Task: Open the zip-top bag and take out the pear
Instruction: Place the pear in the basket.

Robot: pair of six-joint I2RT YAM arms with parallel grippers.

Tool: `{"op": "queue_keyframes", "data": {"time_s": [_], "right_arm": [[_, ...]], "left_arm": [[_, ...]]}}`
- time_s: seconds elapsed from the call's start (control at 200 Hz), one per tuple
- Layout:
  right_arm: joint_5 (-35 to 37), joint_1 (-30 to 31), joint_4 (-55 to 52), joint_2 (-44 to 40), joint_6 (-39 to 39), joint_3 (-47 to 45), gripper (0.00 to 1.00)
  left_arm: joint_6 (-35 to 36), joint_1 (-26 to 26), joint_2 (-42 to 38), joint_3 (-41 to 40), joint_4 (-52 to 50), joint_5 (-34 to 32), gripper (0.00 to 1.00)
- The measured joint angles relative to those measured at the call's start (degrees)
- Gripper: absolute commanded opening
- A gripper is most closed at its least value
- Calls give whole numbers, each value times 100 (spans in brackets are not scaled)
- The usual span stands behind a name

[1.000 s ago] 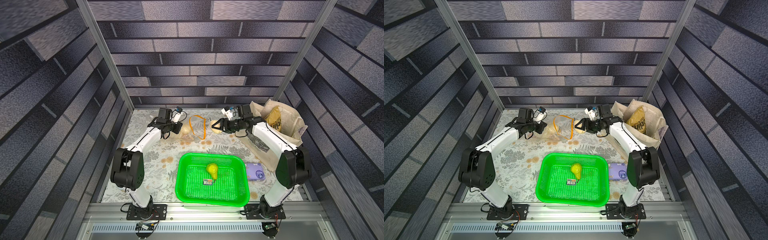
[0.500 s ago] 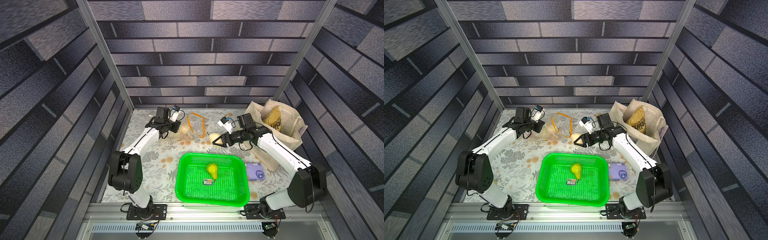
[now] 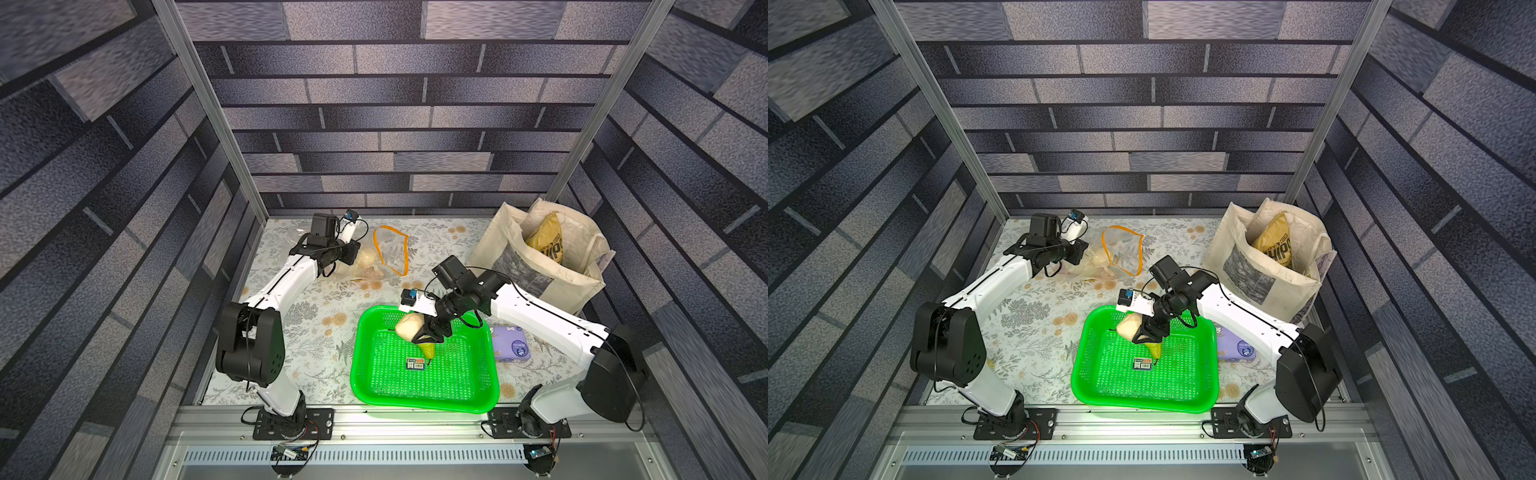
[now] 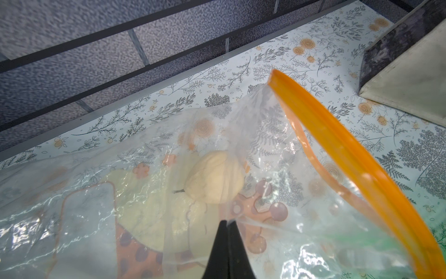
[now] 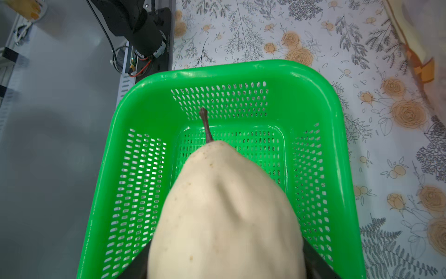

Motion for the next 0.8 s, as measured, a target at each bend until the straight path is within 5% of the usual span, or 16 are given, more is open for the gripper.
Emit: {"op": "queue_keyframes", "data": {"time_s": [0.24, 0.451, 0.681, 0.802], "right_arm": [[1440, 616, 55, 608, -409, 98, 61], [2396, 1005, 223, 1130, -415, 457, 71], [2592, 1115, 302, 1318, -210, 634, 94], [2371, 1093, 400, 1126, -98, 601, 95]], "left_arm": [[0, 0, 0, -4, -2, -2, 0], [0, 0, 0, -4, -2, -2, 0], [0, 0, 0, -4, 0, -4, 0], [0, -4, 0, -4, -2, -2, 0]]}}
